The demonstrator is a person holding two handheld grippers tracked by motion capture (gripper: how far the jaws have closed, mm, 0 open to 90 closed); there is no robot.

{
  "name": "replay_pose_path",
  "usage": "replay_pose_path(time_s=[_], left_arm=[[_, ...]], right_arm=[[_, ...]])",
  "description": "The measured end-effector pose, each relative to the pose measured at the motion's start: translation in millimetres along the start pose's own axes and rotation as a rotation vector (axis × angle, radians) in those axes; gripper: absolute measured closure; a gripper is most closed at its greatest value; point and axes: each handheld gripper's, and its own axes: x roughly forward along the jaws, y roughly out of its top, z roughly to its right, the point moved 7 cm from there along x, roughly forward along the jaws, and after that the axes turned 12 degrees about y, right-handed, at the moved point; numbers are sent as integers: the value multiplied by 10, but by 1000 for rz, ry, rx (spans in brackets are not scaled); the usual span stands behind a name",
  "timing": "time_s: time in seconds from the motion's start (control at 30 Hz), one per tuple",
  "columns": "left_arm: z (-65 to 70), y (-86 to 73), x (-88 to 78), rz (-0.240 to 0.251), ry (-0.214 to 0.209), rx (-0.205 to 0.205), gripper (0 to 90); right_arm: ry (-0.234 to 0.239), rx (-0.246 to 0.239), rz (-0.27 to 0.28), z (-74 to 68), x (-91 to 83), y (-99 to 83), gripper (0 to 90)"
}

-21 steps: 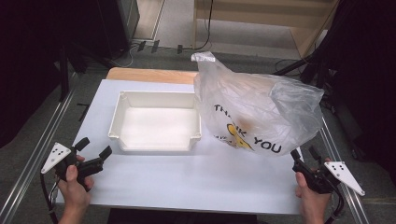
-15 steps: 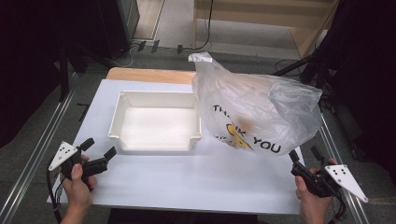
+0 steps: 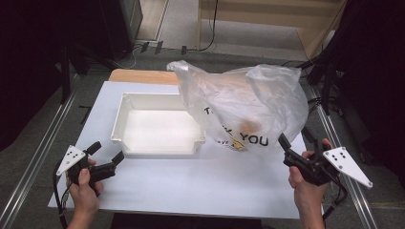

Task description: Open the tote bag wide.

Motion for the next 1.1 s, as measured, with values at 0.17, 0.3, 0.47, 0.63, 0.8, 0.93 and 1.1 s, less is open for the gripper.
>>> replay_pose_path(time_s=[0.17, 0.3, 0.47, 0.63, 0.8, 0.93, 1.1], left_arm=[[113, 45, -13, 14, -29, 3, 10], [163, 81, -32, 20, -39, 11, 10], [296, 188, -29, 31, -59, 20, 10], [484, 286, -4, 34, -100, 26, 10], [671, 345, 45, 27, -128, 38, 10], [836, 368, 121, 20, -158, 54, 10], [989, 376, 226, 3, -182, 77, 10]], right_arm=[[4, 5, -64, 23, 324, 26, 645], [-7, 7, -97, 63, 385, -47, 845], [-29, 35, -116, 144, 401, -215, 900], [-62, 56, -114, 206, 355, -303, 900], [-73, 45, -115, 219, 321, -305, 900], [-69, 45, -86, 211, 271, -273, 727], [-93, 48, -46, 224, 236, -209, 439]])
